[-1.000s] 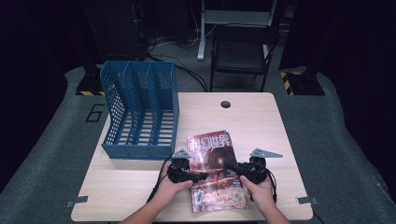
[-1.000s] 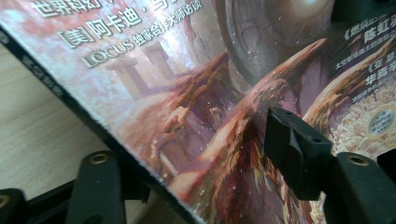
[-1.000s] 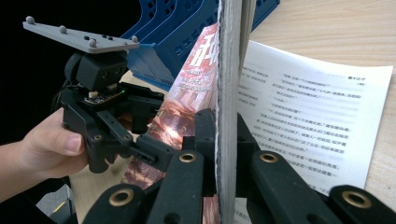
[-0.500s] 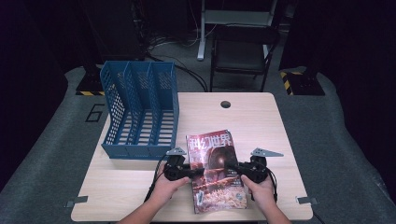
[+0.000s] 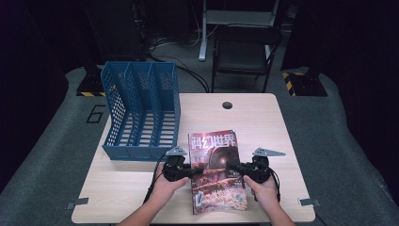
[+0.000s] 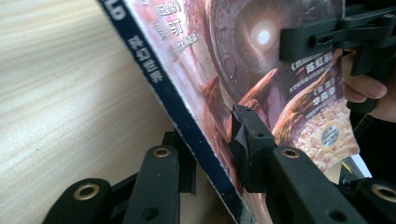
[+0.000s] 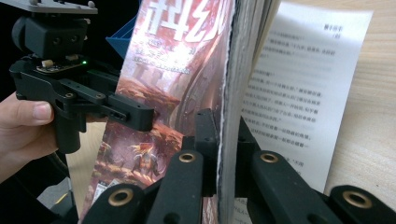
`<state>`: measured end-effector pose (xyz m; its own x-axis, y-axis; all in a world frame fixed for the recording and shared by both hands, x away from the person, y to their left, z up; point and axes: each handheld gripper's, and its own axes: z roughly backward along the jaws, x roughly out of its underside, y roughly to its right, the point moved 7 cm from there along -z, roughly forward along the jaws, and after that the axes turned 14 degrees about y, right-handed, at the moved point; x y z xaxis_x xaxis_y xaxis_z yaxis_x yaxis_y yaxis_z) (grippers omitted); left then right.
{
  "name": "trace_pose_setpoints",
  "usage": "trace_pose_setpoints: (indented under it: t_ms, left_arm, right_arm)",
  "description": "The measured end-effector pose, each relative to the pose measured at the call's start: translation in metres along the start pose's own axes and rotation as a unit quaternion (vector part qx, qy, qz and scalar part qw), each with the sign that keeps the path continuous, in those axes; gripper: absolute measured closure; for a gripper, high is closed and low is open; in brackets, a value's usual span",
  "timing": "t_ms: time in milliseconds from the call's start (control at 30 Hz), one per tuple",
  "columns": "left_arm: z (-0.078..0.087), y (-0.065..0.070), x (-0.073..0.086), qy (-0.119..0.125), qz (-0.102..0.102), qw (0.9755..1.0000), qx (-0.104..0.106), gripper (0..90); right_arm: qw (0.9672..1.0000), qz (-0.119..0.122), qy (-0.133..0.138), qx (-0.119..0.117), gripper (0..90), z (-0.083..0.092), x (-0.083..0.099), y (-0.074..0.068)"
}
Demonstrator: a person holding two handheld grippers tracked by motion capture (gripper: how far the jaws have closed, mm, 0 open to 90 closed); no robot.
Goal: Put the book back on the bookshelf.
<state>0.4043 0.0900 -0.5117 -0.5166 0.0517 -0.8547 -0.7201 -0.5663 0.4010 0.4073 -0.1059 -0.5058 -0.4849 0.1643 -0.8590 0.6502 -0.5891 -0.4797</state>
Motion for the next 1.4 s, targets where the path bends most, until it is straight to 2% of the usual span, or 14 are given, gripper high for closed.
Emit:
trace_pose_setpoints:
  t_ms: [67, 200, 333, 567, 767, 833, 900, 967, 1000, 1100, 1333, 1400]
  left_arm:
    - [0.002, 0.0, -0.003, 0.002, -0.005, 1.0, -0.001, 74.0]
    - [0.008, 0.002, -0.008, 0.005, 0.005, 1.0, 0.003, 77.4]
    - [0.012, 0.003, -0.014, 0.017, 0.004, 0.9998, -0.005, 78.9]
    - [0.016, 0.004, -0.019, 0.025, -0.008, 0.9996, -0.004, 80.3]
    - [0.022, 0.006, -0.027, 0.031, -0.037, 0.9988, -0.003, 81.8]
    - [0.024, 0.008, -0.029, 0.033, -0.039, 0.9987, 0.002, 81.9]
    - [0.025, 0.01, -0.031, 0.036, -0.049, 0.9981, 0.002, 81.9]
    - [0.026, 0.011, -0.033, 0.039, -0.053, 0.9978, 0.002, 82.2]
    - [0.027, 0.012, -0.033, 0.039, -0.055, 0.9977, 0.002, 82.2]
    - [0.028, 0.012, -0.035, 0.039, -0.067, 0.997, -0.002, 82.4]
    - [0.03, 0.013, -0.038, 0.042, -0.083, 0.9956, -0.007, 82.7]
    - [0.031, 0.014, -0.039, 0.044, -0.094, 0.9945, -0.008, 82.7]
  right_arm:
    - [1.0, -0.003, -0.006, 0.0, 85.7, 0.0, -0.001, 0.0]
    - [0.9999, 0.008, -0.008, -0.005, 85.3, -0.002, -0.003, -0.002]
    - [0.9999, 0.011, -0.008, -0.004, 85.0, -0.003, -0.005, -0.004]
    - [0.9997, 0.023, -0.007, -0.009, 84.9, -0.004, -0.01, -0.009]
    - [0.9994, 0.035, 0.004, -0.008, 84.9, -0.003, -0.015, -0.013]
    - [0.9993, 0.037, 0.004, -0.009, 85.0, -0.002, -0.016, -0.014]
    - [0.9988, 0.048, 0.009, -0.008, 85.1, -0.002, -0.018, -0.015]
    - [0.9975, 0.069, 0.019, -0.001, 85.4, -0.001, -0.021, -0.018]
    - [0.9975, 0.069, 0.019, -0.001, 85.4, -0.001, -0.021, -0.018]
    - [0.9951, 0.094, 0.029, 0.013, 85.5, -0.001, -0.024, -0.023]
    - [0.9924, 0.117, 0.035, 0.017, 85.7, 0.0, -0.028, -0.027]
    - [0.9914, 0.124, 0.038, 0.019, 85.8, 0.001, -0.03, -0.029]
